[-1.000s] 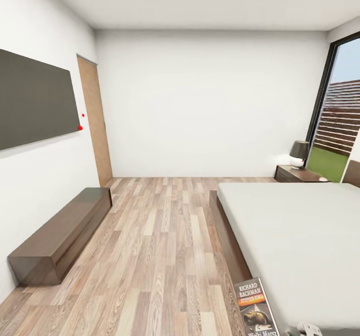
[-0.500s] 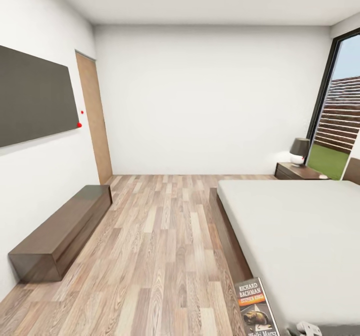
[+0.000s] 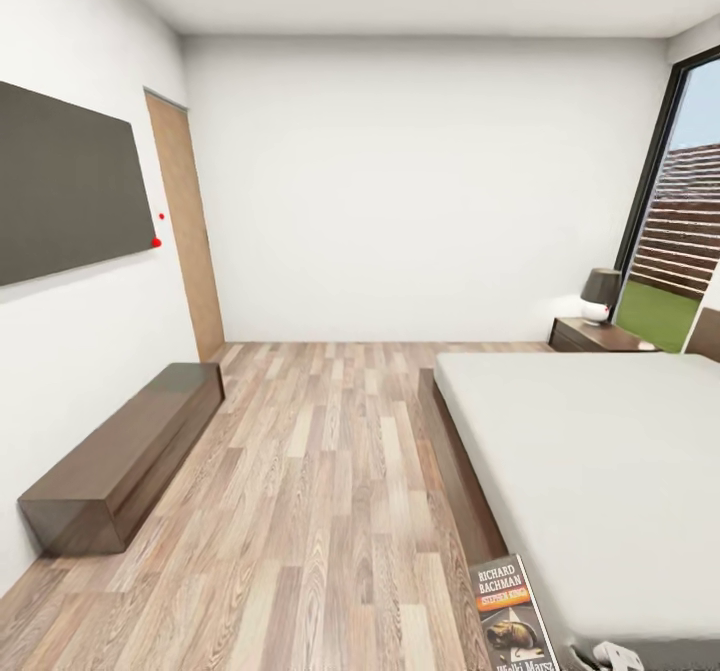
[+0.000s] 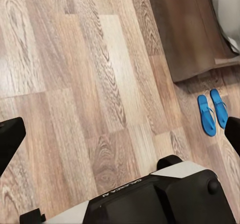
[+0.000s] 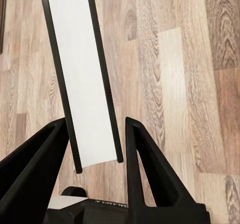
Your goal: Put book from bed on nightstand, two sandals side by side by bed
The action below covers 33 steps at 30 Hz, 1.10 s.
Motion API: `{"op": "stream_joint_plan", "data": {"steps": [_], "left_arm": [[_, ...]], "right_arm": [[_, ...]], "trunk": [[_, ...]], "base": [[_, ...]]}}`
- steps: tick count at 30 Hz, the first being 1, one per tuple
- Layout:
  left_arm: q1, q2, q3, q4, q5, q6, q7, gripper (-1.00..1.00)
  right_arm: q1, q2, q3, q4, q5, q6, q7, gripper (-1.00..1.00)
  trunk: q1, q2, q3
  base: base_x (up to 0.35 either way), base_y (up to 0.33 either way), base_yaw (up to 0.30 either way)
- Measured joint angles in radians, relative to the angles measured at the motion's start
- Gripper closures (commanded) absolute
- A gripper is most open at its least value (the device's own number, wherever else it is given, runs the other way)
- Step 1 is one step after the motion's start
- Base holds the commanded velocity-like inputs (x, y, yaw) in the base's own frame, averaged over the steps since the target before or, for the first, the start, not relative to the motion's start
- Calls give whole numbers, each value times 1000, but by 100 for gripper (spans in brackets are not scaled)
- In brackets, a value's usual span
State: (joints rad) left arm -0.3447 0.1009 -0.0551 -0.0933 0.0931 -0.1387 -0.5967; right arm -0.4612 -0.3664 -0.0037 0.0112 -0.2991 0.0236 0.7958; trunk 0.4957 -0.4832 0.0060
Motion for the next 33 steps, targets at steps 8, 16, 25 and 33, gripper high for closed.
{"op": "stream_joint_plan", "data": {"steps": [8, 16, 25, 33], "left_arm": [[0, 0, 0, 0, 0, 0, 0, -100], [0, 0, 0, 0, 0, 0, 0, -100], [1, 0, 0, 0, 0, 0, 0, -100], [1, 0, 0, 0, 0, 0, 0, -100]], "right_arm": [[0, 0, 0, 0, 0, 0, 0, 100], [1, 0, 0, 0, 0, 0, 0, 100], [1, 0, 0, 0, 0, 0, 0, 100], [1, 0, 1, 0, 2, 0, -1, 100]], "trunk": [[0, 0, -12], [0, 1, -23], [0, 1, -34], [0, 1, -36]], "base": [[0, 0, -103], [0, 0, -155], [0, 0, -171], [0, 0, 32]]}}
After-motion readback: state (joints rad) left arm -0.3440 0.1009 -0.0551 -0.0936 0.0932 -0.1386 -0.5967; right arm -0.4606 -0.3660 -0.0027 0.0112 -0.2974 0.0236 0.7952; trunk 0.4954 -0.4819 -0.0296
